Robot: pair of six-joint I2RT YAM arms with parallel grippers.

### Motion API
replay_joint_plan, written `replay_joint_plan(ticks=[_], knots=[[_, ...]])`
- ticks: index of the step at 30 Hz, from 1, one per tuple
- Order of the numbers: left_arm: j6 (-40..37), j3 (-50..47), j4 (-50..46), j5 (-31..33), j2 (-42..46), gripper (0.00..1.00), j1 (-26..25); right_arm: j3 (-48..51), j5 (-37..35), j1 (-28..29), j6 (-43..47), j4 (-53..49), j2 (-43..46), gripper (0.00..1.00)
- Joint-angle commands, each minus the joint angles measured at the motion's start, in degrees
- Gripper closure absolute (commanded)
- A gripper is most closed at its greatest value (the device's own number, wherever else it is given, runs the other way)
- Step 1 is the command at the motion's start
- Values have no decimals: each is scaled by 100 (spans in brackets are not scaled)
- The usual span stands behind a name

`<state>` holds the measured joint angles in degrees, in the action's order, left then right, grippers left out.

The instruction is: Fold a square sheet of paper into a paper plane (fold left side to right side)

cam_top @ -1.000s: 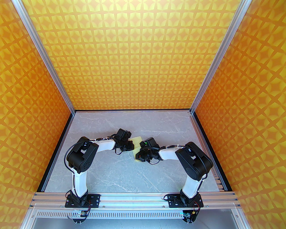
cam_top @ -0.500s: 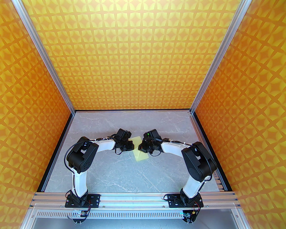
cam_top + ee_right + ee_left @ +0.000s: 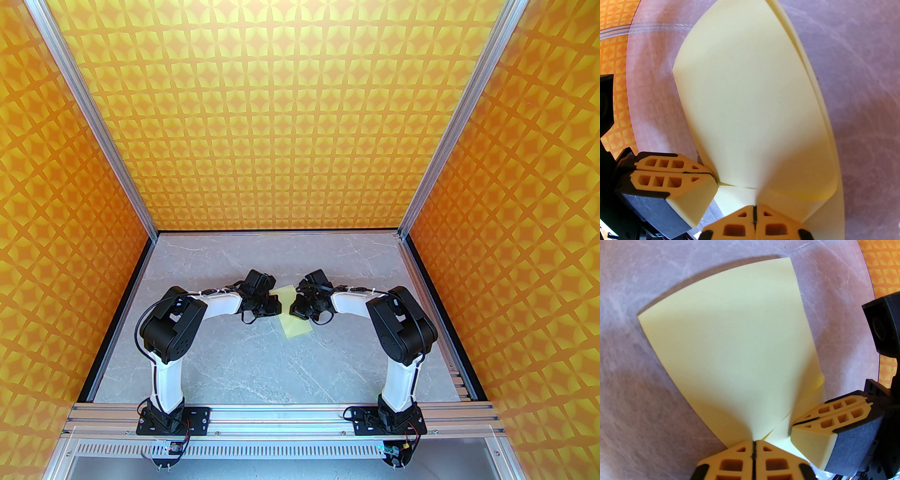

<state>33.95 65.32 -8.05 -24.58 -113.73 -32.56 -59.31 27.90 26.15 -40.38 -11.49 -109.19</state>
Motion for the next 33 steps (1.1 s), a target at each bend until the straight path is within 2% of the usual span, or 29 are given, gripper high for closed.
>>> replay_joint_plan(ticks=[1, 10, 17, 21, 23, 26, 29, 33], knots=[[-110, 27, -225, 181, -237, 94, -32, 175, -259, -75, 112, -93, -181, 100], [-119, -9, -229, 181, -237, 95, -43, 142, -109, -101, 197, -215, 148, 100], [-100, 3, -238, 181, -191, 93, -40, 413, 29, -109, 101, 98, -30, 100], [-76, 72, -342, 182, 75, 86, -14, 598, -53, -110, 109, 192, -79, 100], [-31, 78, -370, 184, 289, 79, 19, 647, -93, -110, 125, 196, -91, 100], [31, 60, -437, 197, 652, 77, 29, 680, -124, -110, 151, 175, -86, 100], [262, -112, -377, 200, 969, 77, -24, 670, -140, -110, 179, 131, -72, 100], [667, -446, -80, 62, 1178, 89, -275, 664, -157, -110, 180, 111, -50, 100]])
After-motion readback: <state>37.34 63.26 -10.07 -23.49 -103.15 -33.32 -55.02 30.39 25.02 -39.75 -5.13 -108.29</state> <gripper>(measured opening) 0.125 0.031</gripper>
